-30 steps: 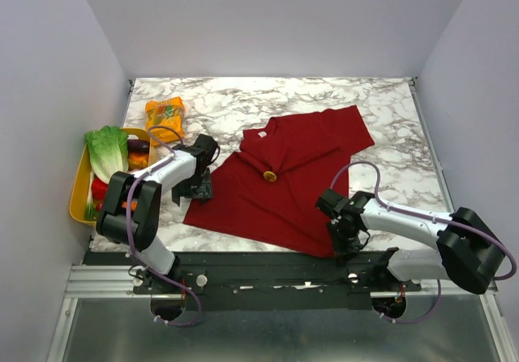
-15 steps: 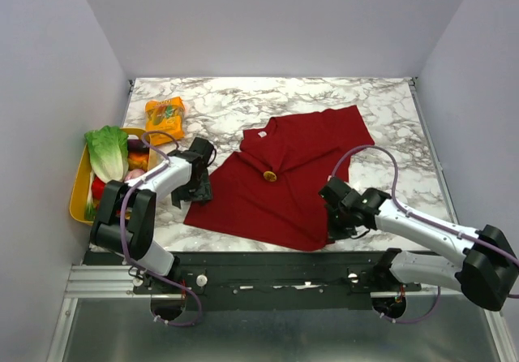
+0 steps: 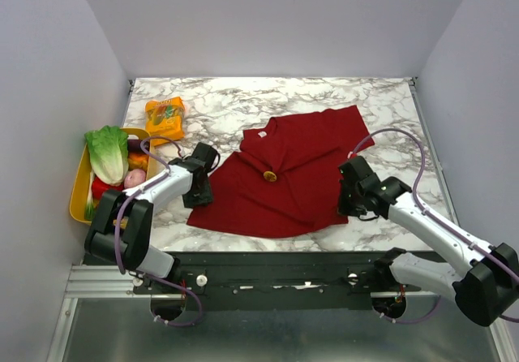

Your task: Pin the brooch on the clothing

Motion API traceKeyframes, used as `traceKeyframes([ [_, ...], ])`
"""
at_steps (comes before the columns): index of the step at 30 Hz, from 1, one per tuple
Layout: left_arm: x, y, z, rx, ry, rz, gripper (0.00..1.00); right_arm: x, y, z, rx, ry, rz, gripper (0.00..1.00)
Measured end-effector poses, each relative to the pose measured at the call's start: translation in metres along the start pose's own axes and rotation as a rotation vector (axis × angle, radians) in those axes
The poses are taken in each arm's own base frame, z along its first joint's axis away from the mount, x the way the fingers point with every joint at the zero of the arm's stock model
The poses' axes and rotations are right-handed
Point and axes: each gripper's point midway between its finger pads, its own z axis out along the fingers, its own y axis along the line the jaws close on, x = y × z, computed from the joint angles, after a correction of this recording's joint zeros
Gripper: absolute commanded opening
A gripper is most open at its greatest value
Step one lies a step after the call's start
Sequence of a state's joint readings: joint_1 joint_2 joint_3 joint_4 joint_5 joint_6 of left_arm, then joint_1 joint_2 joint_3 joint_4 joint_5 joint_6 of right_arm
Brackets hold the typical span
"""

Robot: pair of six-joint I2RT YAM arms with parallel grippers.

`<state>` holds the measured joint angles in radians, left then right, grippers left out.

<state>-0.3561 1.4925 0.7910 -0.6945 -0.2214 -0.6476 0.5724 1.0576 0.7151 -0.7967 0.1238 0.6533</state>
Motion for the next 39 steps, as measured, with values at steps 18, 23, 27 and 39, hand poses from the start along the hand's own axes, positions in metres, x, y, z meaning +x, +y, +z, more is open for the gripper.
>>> traceKeyframes([
  [18,-0.004,-0.044,-0.020,0.208,-0.070,0.016,0.00,-0.051,0.021,-0.029,-0.118,-0.180,-0.066,0.00],
  [23,-0.065,-0.074,-0.118,0.455,-0.335,0.008,0.00,-0.085,0.052,-0.082,-0.314,-0.373,-0.123,0.01],
  [27,-0.124,-0.078,-0.265,0.695,-0.704,-0.012,0.00,-0.114,0.080,-0.148,-0.495,-0.555,-0.189,0.00],
  [39,-0.112,-0.044,-0.495,1.074,-1.181,0.068,0.00,-0.155,0.099,-0.358,-0.776,-1.056,-0.327,0.00],
])
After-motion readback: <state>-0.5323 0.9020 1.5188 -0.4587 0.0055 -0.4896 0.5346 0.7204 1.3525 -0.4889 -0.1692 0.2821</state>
